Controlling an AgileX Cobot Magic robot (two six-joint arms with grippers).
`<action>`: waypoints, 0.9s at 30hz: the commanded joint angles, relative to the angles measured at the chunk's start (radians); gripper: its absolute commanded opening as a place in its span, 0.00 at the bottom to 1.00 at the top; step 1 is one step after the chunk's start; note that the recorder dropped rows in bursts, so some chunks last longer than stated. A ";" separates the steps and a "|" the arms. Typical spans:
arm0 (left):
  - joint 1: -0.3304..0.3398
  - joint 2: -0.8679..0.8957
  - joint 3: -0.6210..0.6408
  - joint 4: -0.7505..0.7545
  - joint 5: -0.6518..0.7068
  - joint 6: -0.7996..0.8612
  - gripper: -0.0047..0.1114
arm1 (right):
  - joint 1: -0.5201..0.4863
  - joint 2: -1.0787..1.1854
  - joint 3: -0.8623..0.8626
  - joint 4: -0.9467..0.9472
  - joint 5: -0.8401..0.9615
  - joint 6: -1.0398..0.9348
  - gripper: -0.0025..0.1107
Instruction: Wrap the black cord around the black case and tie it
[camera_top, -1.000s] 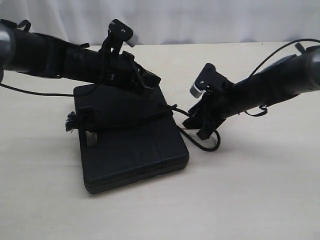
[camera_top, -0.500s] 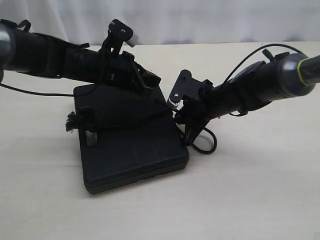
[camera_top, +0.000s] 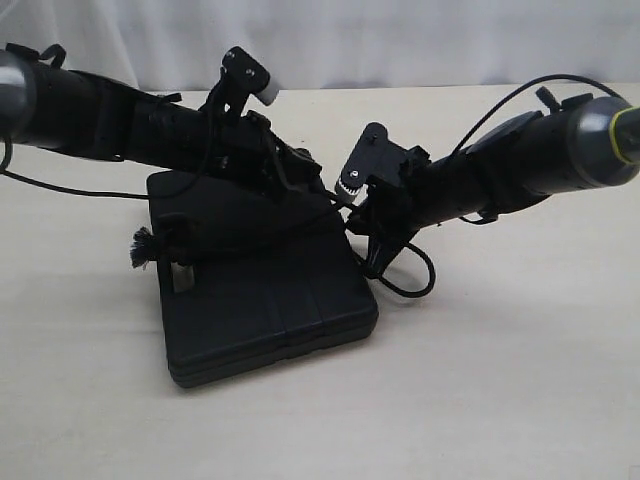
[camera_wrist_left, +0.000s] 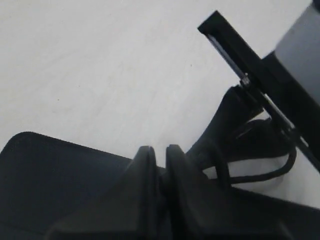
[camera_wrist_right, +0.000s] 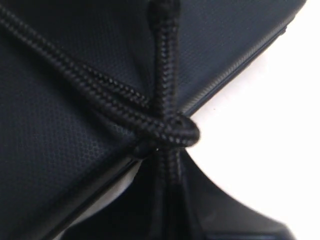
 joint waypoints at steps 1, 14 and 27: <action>0.000 -0.002 -0.004 0.109 0.033 0.205 0.26 | 0.000 -0.012 -0.001 0.014 0.027 -0.013 0.06; -0.022 0.016 -0.005 0.138 0.007 0.222 0.48 | 0.000 -0.012 -0.001 0.014 0.055 -0.020 0.06; -0.040 0.024 -0.005 -0.037 -0.088 0.222 0.20 | 0.000 -0.012 -0.001 0.014 0.077 -0.045 0.06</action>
